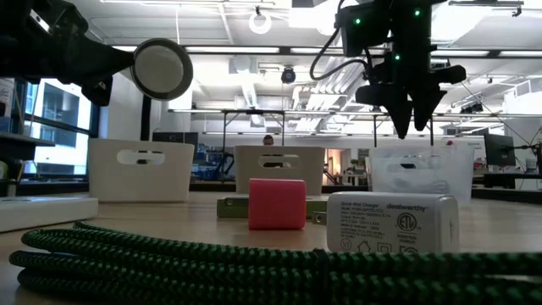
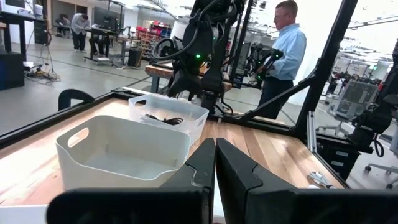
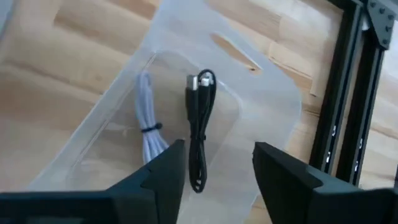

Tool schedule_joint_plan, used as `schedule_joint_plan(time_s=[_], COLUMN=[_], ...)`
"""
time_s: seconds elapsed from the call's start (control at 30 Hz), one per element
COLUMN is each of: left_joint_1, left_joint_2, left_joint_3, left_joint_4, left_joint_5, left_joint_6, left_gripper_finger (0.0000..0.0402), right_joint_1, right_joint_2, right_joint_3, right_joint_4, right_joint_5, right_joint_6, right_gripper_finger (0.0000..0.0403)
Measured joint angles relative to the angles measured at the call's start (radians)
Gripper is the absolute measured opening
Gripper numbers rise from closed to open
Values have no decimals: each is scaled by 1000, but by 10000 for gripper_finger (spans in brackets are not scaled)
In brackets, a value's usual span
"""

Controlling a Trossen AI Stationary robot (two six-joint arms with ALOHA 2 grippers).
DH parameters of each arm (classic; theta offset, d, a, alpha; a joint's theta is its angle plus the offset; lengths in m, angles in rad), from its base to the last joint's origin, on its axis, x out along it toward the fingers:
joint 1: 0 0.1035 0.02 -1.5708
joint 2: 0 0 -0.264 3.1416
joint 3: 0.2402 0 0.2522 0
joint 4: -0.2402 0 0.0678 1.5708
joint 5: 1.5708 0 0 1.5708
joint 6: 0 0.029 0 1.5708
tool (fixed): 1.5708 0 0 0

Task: Pick and place items into bin
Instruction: Put the white charger cable into the transparent bin

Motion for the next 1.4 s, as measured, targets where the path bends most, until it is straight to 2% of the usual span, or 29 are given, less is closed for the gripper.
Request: schedule_joint_plan(time_s=[0.17, 0.43, 0.7, 0.9, 1.1, 1.4], left_joint_1=[0, 0, 0, 0, 0, 0], left_joint_2=[0, 0, 0, 0, 0, 0], left_joint_3=[0, 0, 0, 0, 0, 0], left_joint_4=[-1, -1, -1, -8, -8, -13], left_joint_5=[-12, -18, -17, 37, 65, 64], left_joint_6=[0, 0, 0, 0, -54, -109], left_gripper_finger=[3, 3, 3, 3, 3, 3], right_joint_1=[53, 200, 413, 568, 712, 893], right_joint_2=[-57, -201, -291, -264, -191, -30], right_joint_3=[0, 1, 2, 2, 2, 2], right_joint_4=[4, 32, 240, 440, 579, 659], right_joint_5=[-40, -159, -191, -221, -169, -151], right_joint_6=[-14, -49, -47, 11, 44, 13], right_gripper_finger=[188, 166, 145, 148, 151, 157])
